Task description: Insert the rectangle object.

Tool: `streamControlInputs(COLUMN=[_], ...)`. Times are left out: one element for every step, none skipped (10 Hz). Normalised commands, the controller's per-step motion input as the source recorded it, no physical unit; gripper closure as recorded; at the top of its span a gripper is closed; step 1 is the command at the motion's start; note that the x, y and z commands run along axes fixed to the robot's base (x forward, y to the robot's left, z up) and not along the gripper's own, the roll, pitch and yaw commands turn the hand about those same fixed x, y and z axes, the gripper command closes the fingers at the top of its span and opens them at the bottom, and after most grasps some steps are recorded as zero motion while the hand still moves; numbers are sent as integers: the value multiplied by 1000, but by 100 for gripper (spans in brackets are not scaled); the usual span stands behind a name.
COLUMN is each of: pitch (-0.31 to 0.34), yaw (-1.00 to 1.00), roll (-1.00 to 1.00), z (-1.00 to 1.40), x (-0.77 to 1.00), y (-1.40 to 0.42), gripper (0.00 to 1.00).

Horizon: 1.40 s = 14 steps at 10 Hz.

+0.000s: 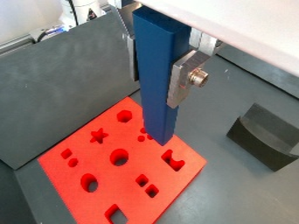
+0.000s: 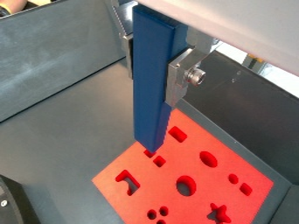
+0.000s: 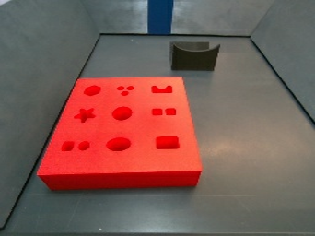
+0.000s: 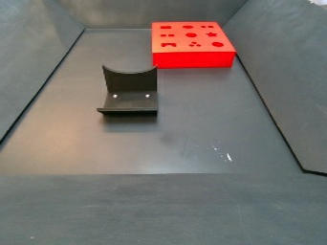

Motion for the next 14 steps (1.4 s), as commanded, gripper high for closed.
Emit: streamControlInputs(pitch=[0, -111, -141, -143, -137, -91, -57, -11, 0, -9, -59, -134, -140, -131], yaw=[0, 0, 0, 0, 0, 37, 94, 131, 134, 0, 0, 0, 14, 114], roll=[0, -7, -34, 0, 13, 89, 137, 177, 239, 0, 19, 54, 76, 53], z=[-23, -443, -609, -697, -720, -637, -557, -543, -340, 0, -263, -477, -463, -343], x=[66, 249, 414, 429, 360, 251, 114, 63, 0, 0, 0, 0, -3, 0], y=[0, -300, -523, -629, -780, -783, -646, -600, -517, 0, -100, -343, -374, -374], gripper=[100, 100, 100, 100, 100, 100, 100, 100, 100, 100, 100, 100, 100, 100])
